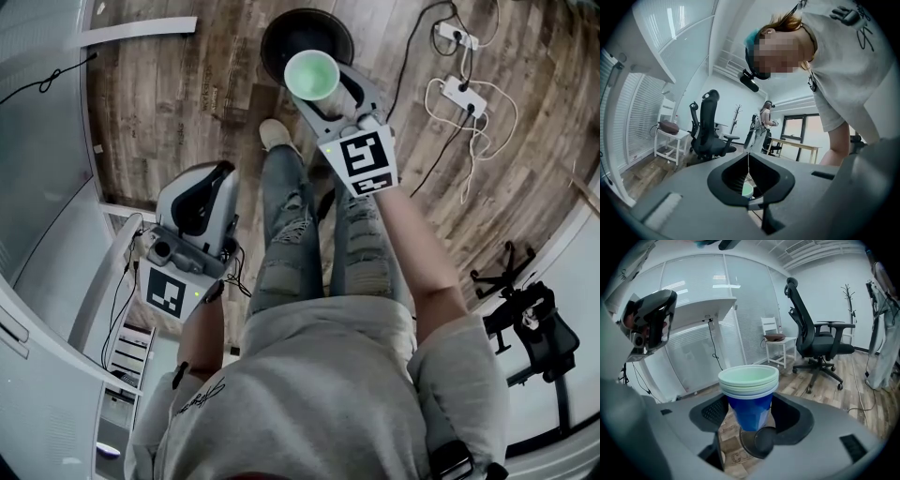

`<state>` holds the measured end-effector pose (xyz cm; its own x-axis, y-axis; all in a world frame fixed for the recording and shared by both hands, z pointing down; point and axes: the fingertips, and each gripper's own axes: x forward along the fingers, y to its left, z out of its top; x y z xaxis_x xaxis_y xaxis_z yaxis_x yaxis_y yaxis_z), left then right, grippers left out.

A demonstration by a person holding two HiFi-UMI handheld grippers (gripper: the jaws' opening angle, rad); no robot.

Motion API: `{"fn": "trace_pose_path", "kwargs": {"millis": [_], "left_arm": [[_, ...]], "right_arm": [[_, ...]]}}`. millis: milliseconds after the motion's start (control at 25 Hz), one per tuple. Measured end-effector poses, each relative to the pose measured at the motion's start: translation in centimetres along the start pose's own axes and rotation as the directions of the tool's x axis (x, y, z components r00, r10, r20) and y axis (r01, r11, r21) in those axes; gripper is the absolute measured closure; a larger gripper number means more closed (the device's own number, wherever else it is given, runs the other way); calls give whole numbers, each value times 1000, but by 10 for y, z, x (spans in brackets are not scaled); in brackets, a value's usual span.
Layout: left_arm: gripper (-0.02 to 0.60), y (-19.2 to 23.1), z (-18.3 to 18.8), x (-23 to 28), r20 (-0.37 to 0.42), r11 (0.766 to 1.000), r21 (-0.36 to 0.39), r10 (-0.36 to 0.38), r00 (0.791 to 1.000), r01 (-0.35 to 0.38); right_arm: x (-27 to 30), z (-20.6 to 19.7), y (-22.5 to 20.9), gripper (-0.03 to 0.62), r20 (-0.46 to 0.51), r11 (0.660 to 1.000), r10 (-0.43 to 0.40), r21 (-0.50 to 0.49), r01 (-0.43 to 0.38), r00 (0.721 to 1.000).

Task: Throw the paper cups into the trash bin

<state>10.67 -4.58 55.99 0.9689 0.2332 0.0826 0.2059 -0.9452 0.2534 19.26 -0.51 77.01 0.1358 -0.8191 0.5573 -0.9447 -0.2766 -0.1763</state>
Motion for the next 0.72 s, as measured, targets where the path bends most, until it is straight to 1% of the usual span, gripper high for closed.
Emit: {"fn": "trace_pose_path", "kwargs": {"millis": [400,720], "left_arm": [[574,3,-21,3,-15,1000,-20,1,1000,-2],[574,6,-36,2,-30,999,-35,2,1000,-3]], "right_arm": [[24,-43,-5,309,-70,1000,9,-25,-11,997],[45,-77,-8,309,-122,1000,-2,-3,2,993]]}}
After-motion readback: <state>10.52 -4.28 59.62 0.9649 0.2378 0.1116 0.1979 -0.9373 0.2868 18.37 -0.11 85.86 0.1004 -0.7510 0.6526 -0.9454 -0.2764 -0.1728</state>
